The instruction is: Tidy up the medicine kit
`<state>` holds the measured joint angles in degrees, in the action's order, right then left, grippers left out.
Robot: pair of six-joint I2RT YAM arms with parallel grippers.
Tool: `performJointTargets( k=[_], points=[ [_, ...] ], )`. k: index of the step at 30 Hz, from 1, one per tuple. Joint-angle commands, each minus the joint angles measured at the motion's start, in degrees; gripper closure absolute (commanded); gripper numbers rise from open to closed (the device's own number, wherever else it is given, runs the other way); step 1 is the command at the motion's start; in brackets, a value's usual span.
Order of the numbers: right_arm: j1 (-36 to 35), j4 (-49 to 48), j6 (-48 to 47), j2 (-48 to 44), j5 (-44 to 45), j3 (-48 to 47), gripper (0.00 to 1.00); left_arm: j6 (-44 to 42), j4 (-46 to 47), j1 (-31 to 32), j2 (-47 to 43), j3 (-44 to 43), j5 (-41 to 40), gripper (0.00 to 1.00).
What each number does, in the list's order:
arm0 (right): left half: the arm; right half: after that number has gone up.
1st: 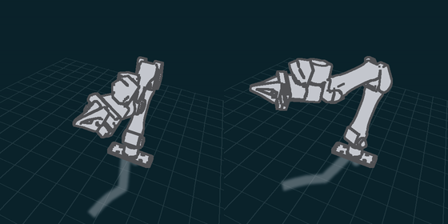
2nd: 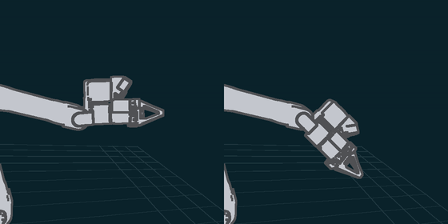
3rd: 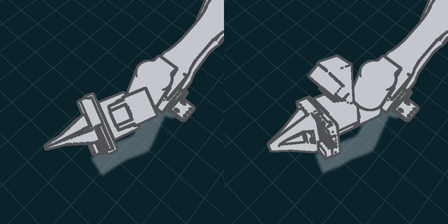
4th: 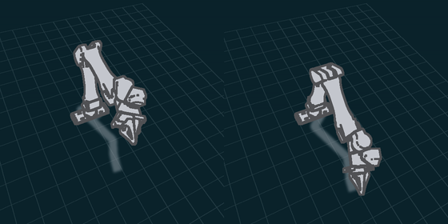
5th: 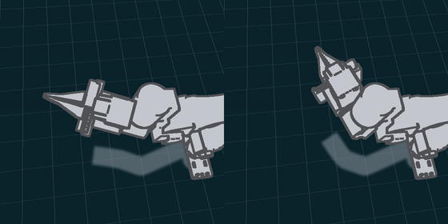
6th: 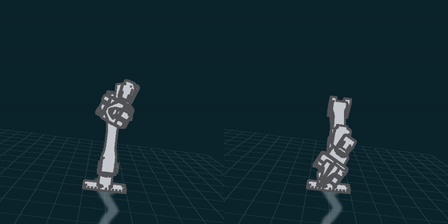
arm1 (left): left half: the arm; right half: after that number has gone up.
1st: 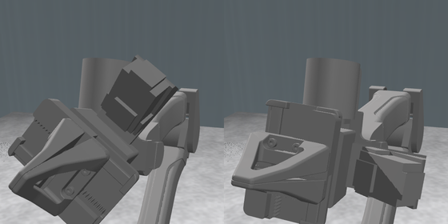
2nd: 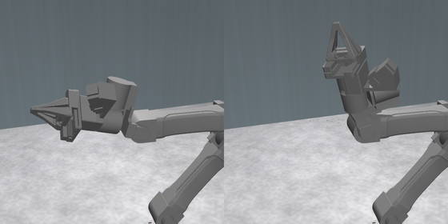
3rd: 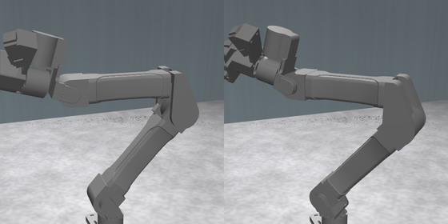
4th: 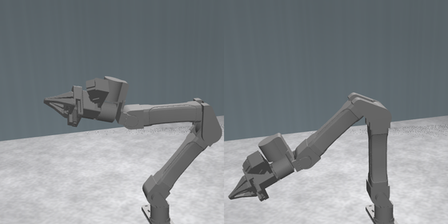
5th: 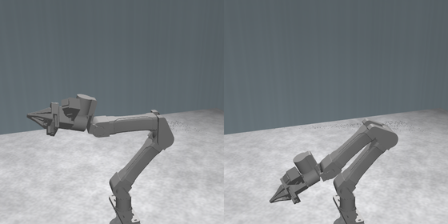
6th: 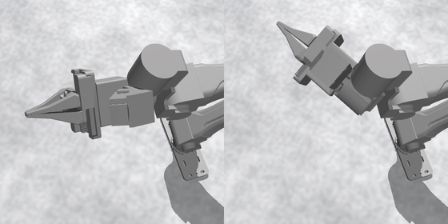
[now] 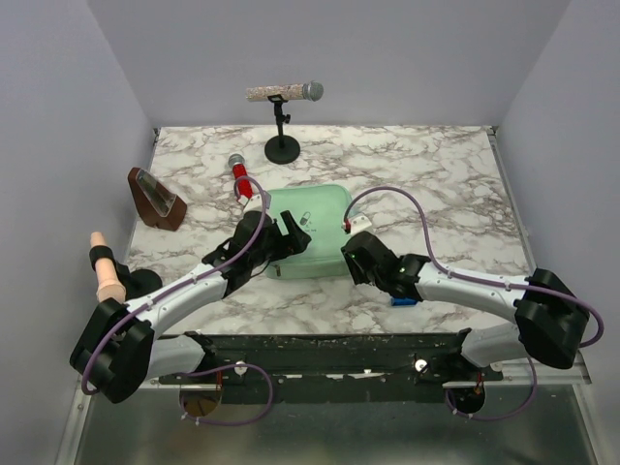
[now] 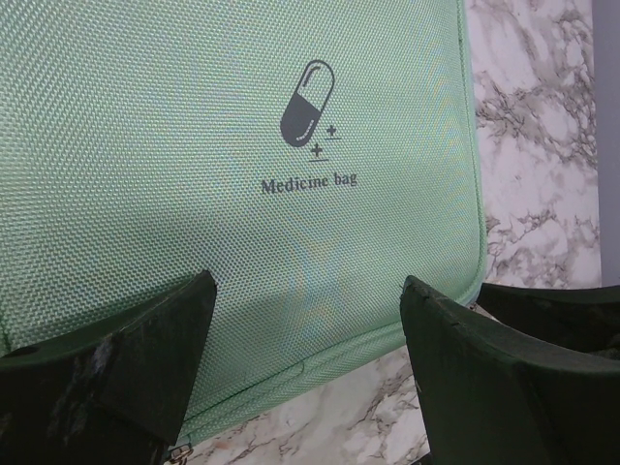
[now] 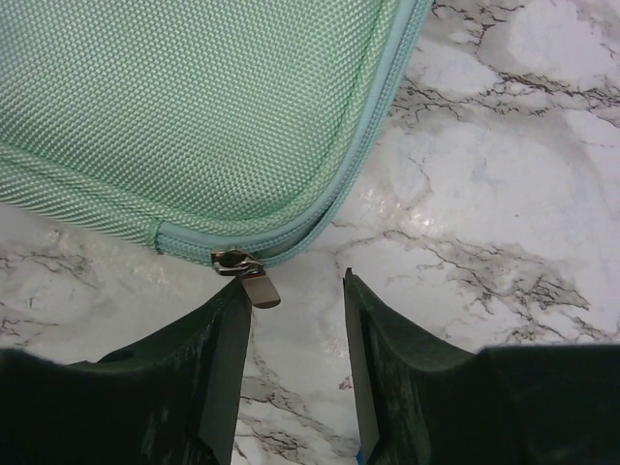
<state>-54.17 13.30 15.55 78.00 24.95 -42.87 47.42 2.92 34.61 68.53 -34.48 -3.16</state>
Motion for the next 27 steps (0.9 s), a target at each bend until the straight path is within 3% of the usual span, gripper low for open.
performJointTargets(
  k=[1, 9, 14, 27],
  points=[
    [0.82, -3.36, -1.22, -0.13, 0.01, 0.6, 0.49, -2.24, -11.97, -1.3, 1.25, 2.75, -3.35, 0.08],
    [1.0, -4.42, -2.98, 0.84, -1.39, -1.25, 0.47, -2.15, -11.79, -1.48, 1.34, 2.66, -3.17, 0.08],
    [1.0, -4.68, -3.42, 2.07, -1.74, -1.78, 0.52, -2.15, -11.79, -1.48, 1.25, 2.75, -2.99, 0.08],
    [1.0, -5.22, -3.77, 0.58, -2.36, -1.42, 0.85, -1.8, -13.11, -1.65, -1.38, 2.23, -2.64, 0.08]
  ],
)
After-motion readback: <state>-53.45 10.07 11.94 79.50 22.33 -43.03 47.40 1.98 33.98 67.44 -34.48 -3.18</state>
